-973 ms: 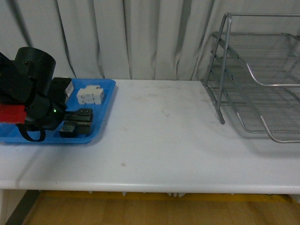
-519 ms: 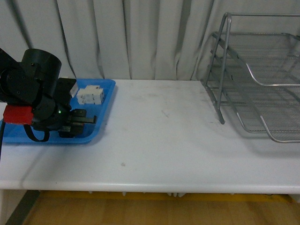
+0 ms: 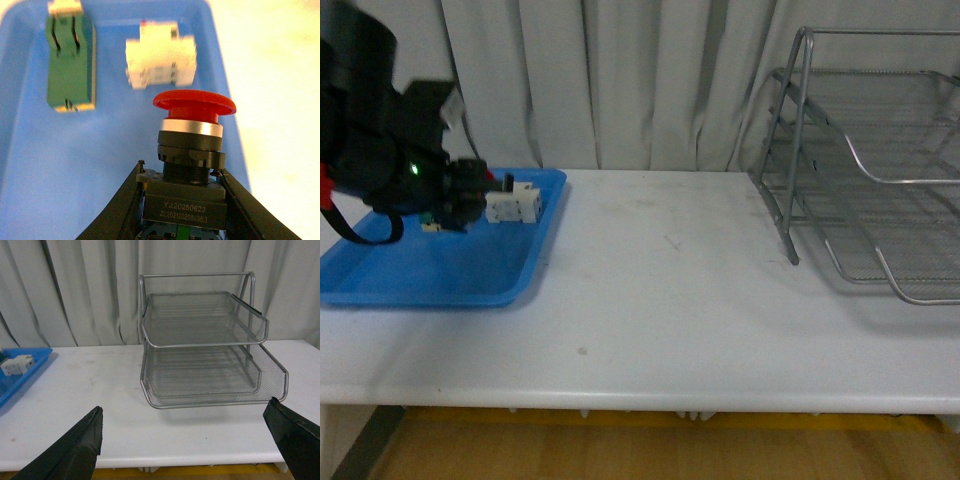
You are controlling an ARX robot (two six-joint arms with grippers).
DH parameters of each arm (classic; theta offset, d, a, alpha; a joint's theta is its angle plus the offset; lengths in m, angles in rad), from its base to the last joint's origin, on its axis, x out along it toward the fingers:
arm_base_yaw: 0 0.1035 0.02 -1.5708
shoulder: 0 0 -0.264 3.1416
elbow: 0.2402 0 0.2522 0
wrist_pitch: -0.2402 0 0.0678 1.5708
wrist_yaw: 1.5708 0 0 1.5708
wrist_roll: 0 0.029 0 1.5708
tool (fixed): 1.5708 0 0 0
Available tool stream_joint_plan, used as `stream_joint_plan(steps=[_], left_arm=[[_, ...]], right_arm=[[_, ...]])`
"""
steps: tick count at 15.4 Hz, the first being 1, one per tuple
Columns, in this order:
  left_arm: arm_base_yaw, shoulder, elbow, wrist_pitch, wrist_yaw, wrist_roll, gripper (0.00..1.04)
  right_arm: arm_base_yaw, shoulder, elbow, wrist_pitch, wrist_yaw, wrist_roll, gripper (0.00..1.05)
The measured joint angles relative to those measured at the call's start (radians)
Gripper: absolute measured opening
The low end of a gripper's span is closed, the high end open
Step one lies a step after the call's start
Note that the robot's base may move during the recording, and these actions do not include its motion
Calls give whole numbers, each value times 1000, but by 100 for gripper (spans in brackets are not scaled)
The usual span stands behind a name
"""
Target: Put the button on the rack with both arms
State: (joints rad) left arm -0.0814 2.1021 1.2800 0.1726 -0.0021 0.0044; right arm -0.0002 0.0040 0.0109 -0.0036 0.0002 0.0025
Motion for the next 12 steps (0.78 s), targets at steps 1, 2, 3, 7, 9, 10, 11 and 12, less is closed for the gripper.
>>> stream_joint_plan(steps=[1, 2, 3, 7, 9, 10, 11, 12], left_arm=[[0, -87, -52, 27, 34, -31, 37], [-9, -186, -131, 64, 56, -58, 37], [-10, -251, -197, 87, 63, -65, 37], [14, -559, -518, 146, 54, -28, 37], [49, -732, -668, 160, 17, 21, 37], [61, -812, -749, 154, 5, 48, 37], [72, -862, -800, 143, 2, 60, 37], [80, -912, -848, 132, 3, 67, 37]], right_arm=[[0, 0, 0, 0, 0, 0, 98], [0, 0, 0, 0, 0, 0, 98], [0, 0, 0, 0, 0, 0, 98], [0, 0, 0, 0, 0, 0, 98], [0, 0, 0, 0, 0, 0, 98], [0, 0, 0, 0, 0, 0, 98], [0, 0, 0, 0, 0, 0, 98], [0, 0, 0, 0, 0, 0, 98]])
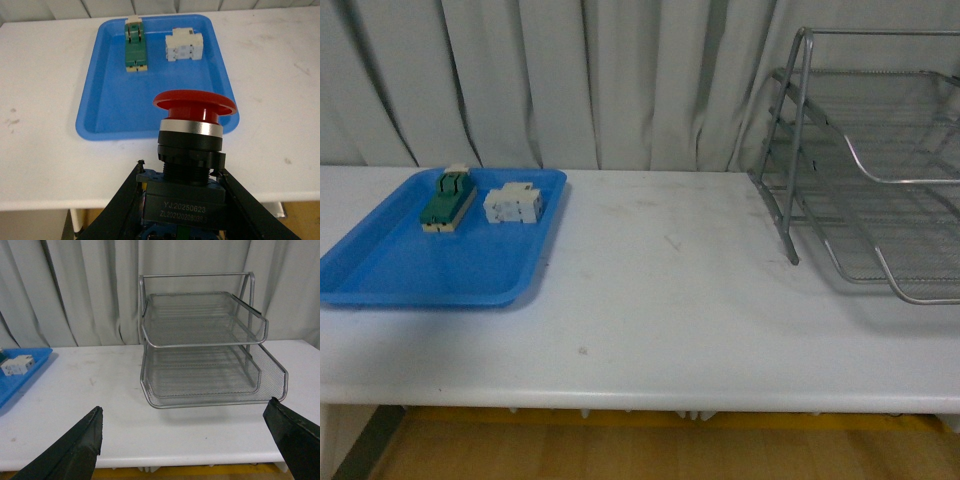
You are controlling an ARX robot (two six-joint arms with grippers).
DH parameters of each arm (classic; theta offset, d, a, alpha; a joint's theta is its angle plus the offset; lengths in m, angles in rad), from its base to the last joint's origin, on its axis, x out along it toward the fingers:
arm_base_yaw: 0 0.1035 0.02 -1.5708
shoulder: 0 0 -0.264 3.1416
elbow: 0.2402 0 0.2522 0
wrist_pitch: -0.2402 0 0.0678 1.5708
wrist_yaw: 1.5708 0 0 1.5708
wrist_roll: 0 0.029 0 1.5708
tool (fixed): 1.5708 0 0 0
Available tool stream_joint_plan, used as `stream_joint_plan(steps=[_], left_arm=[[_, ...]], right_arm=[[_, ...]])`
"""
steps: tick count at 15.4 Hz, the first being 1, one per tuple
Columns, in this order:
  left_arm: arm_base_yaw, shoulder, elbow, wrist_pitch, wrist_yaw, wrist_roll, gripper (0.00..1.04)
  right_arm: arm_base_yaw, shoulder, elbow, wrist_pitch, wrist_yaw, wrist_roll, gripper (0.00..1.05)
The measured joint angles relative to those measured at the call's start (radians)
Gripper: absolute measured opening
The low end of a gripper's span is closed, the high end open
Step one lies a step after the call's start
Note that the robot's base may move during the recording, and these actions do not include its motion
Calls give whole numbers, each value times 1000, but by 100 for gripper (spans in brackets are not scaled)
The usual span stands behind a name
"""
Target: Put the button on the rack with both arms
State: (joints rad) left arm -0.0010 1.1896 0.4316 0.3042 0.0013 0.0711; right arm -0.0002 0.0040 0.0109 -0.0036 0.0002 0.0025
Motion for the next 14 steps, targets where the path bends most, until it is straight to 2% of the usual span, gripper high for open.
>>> stream_joint_plan(steps=[2, 7, 14], left_arm=[[35, -90, -63, -11, 24, 6, 37], [97, -120, -85, 1, 71, -4, 37], [87, -75, -88, 34, 72, -19, 37]], right_arm=[[0, 0, 0, 0, 0, 0, 98], [0, 0, 0, 0, 0, 0, 98], [0, 0, 0, 1, 0, 0, 98]])
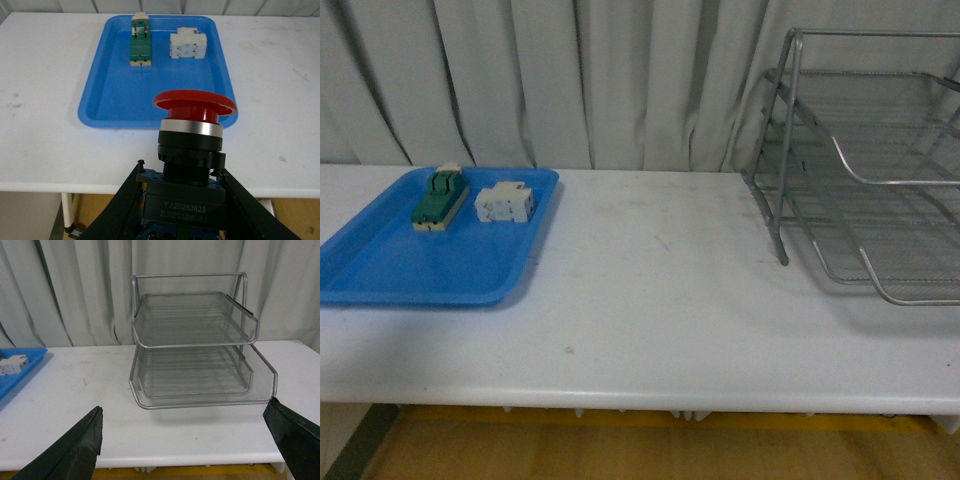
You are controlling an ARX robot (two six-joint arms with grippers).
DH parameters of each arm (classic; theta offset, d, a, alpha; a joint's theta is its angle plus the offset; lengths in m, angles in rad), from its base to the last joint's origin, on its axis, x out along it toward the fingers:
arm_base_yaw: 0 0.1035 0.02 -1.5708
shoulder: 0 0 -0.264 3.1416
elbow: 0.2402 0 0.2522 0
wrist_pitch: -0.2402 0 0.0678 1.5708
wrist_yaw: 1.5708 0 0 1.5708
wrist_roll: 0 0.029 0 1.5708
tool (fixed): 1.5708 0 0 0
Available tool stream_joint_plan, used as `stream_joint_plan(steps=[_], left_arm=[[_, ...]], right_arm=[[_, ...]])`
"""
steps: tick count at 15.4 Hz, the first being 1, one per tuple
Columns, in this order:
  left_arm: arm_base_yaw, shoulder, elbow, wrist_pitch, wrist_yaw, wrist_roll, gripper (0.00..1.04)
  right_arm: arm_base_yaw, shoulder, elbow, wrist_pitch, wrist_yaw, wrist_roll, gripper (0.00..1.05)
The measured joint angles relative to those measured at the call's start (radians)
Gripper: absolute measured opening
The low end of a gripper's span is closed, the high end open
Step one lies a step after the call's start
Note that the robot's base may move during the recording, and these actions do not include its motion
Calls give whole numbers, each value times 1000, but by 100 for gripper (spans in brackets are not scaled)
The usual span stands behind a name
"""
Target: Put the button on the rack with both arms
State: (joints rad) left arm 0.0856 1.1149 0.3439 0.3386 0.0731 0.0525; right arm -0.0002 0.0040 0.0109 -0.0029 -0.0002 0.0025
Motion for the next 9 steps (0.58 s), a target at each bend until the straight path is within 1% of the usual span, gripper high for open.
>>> stream_joint_plan(steps=[3, 9], left_arm=[[-15, 3, -2, 0, 0, 0, 37], [-13, -1, -6, -4, 2, 0, 37]], right_arm=[[0, 0, 0, -1, 0, 0, 98], [0, 0, 0, 0, 0, 0, 98]])
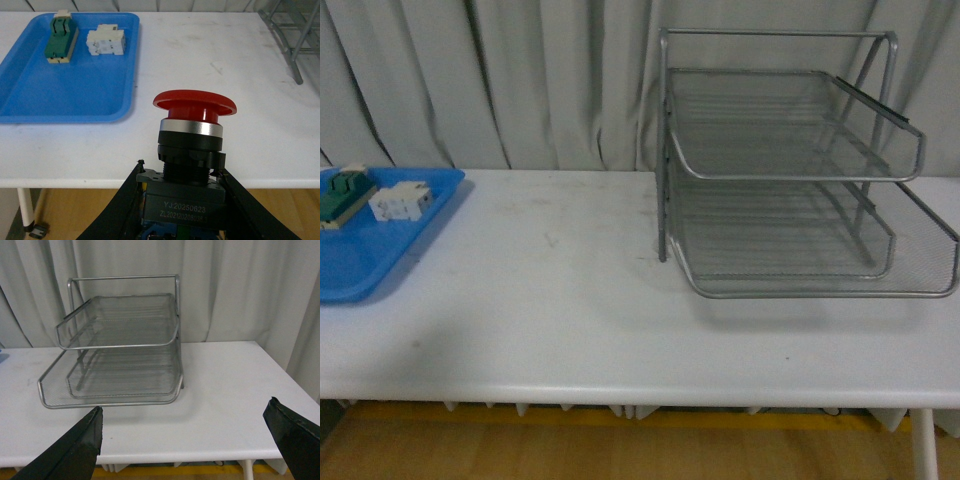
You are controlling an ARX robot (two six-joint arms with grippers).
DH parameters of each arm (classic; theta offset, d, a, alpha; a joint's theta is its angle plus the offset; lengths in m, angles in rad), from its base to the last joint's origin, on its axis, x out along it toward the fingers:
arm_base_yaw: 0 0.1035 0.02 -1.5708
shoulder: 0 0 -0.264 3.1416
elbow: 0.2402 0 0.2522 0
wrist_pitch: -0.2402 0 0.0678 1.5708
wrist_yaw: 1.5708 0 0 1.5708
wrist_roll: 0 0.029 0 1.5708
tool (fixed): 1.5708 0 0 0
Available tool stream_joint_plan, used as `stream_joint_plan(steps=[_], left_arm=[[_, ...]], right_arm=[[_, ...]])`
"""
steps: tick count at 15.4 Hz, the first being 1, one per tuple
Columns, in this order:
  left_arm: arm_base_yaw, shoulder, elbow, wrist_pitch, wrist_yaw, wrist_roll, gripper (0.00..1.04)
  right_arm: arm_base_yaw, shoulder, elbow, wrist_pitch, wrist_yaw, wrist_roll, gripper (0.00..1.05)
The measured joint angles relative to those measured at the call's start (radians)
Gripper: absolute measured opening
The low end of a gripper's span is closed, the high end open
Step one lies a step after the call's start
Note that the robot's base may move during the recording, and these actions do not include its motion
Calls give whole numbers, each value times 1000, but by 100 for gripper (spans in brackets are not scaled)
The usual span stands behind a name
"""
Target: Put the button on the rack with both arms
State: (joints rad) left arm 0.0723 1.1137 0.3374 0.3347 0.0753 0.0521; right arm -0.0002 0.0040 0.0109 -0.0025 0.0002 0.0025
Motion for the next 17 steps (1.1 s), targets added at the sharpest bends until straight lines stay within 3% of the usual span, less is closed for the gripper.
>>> stream_joint_plan(steps=[2, 4, 8, 11, 14, 17], left_arm=[[-5, -18, -8, -9, 20, -2, 37], [-35, -31, -8, -17, -29, -19, 37], [-374, 191, 206, 67, -150, -45, 37], [-591, 467, 477, 23, -143, -24, 37], [-701, 656, 735, -66, -110, 45, 37], [-743, 816, 941, -200, -75, 109, 37]], right_arm=[[0, 0, 0, -3, 4, 0, 98], [0, 0, 0, -1, 3, 0, 98], [0, 0, 0, -1, 2, 0, 98], [0, 0, 0, -1, 2, 0, 98], [0, 0, 0, -1, 2, 0, 98], [0, 0, 0, -1, 2, 0, 98]])
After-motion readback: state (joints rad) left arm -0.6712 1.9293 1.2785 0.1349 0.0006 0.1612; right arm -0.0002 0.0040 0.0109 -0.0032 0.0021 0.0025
